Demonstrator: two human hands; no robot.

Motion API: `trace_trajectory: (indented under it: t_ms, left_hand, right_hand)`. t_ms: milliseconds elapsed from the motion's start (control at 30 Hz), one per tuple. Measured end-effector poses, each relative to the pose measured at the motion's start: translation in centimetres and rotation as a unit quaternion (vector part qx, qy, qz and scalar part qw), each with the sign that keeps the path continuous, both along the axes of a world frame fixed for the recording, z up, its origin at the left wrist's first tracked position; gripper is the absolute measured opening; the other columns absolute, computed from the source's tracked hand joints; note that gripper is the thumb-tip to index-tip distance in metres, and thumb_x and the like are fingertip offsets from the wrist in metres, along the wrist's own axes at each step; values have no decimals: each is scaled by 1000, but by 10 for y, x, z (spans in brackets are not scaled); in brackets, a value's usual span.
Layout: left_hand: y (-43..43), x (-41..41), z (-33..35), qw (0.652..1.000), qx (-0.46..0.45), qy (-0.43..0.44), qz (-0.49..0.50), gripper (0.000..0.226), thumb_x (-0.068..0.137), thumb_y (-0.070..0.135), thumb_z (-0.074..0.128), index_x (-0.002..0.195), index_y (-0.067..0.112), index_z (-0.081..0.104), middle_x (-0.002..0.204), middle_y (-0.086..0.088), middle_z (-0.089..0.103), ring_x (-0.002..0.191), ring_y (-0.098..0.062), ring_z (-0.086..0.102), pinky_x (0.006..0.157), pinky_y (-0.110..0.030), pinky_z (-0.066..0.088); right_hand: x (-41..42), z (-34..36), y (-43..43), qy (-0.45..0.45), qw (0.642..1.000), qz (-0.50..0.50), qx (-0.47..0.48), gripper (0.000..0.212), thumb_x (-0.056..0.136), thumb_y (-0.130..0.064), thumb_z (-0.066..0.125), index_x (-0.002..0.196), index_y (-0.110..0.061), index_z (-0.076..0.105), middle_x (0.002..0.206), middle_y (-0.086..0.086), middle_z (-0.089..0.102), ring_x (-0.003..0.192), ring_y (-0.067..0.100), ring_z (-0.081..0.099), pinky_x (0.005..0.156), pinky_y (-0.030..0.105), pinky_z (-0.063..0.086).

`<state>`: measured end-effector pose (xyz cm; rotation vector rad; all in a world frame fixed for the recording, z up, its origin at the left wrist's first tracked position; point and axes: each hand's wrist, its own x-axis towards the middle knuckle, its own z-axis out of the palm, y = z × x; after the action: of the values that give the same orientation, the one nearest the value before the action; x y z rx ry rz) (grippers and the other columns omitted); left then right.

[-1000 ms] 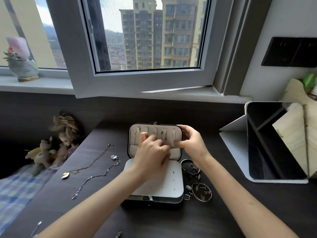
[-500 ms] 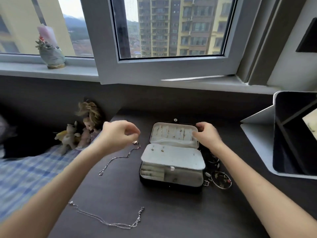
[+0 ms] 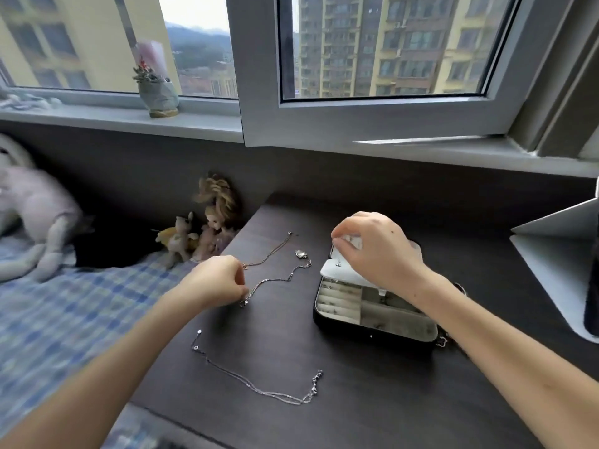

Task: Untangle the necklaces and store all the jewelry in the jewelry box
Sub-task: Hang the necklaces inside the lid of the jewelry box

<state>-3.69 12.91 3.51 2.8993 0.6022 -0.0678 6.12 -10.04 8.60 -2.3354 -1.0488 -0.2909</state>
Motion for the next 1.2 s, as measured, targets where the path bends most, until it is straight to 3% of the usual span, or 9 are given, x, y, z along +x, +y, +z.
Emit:
trace_trajectory:
  t_ms: [167, 333, 467, 600, 700, 800, 933, 1133, 1200]
  left_hand:
    - [0, -11, 2, 999, -28, 16, -19, 11, 80, 28, 69, 76, 19, 67, 76, 4, 62, 75, -12, 56, 62, -20, 38]
    - [-8, -11, 0, 999, -30, 12, -28, 14, 84, 22, 66, 87, 9, 72, 89, -5, 70, 79, -14, 59, 61, -17, 35]
    - [-12, -9, 5, 998, -43, 49, -26, 17, 87, 21, 62, 89, 6, 70, 91, -7, 70, 84, -19, 61, 57, -19, 37]
    - [-15, -9, 25, 985, -169, 20, -20, 16, 85, 19, 65, 71, 12, 66, 65, 1, 60, 61, -11, 53, 53, -19, 38]
    - [-25, -8, 51, 956, -292, -2, -23, 18, 86, 9, 62, 69, 11, 66, 67, -2, 59, 61, -11, 50, 55, -16, 39]
    - [-34, -6, 76, 936, -350, -22, -29, 21, 89, 10, 62, 69, 9, 65, 61, -2, 53, 55, -10, 43, 50, -17, 34]
    - [-44, -6, 104, 947, -317, -10, -54, 19, 92, 16, 60, 75, 9, 65, 59, 2, 47, 47, -3, 40, 39, -9, 30]
    - [-52, -7, 119, 948, -308, -40, -62, 17, 97, 16, 50, 82, 10, 56, 55, 7, 46, 29, 5, 40, 30, -5, 26]
    - [-53, -6, 117, 935, -341, -76, -69, 15, 98, 11, 48, 84, 8, 52, 64, 3, 50, 44, 5, 50, 36, -4, 33]
  right_hand:
    - [-14, -7, 13, -4, 998, 60, -11, 15, 89, -14, 58, 89, -12, 73, 93, 3, 67, 90, 23, 54, 73, 18, 27]
    - [-20, -15, 20, 14, 996, 80, -23, 15, 89, -17, 58, 90, -15, 73, 91, 1, 65, 88, 21, 54, 79, 26, 38]
    - [-26, -18, 19, 23, 996, 81, -21, 15, 89, -18, 57, 90, -15, 73, 93, 0, 67, 92, 20, 56, 77, 21, 33]
    - [-32, -18, 20, 35, 994, 104, -12, 14, 89, -18, 60, 92, -13, 72, 96, -1, 67, 95, 16, 57, 82, 20, 36]
    - [-37, -16, 25, 45, 990, 136, -9, 18, 87, -24, 64, 102, -15, 70, 103, -1, 67, 100, 14, 57, 89, 24, 40]
    - [-40, -15, 32, 80, 985, 150, 9, 30, 84, -30, 68, 111, -17, 67, 107, -4, 67, 100, 10, 58, 89, 23, 43]
    - [-39, -9, 42, 130, 979, 127, 92, 18, 82, -26, 71, 97, -15, 74, 84, -3, 71, 80, 11, 64, 76, 31, 52]
    - [-36, 10, 45, 142, 973, 114, 143, 10, 83, -21, 69, 83, -14, 75, 68, -6, 66, 66, 6, 60, 62, 21, 46]
    - [-33, 19, 45, 160, 970, 107, 147, 10, 82, -22, 70, 80, -13, 75, 69, -4, 69, 65, 8, 62, 61, 22, 48]
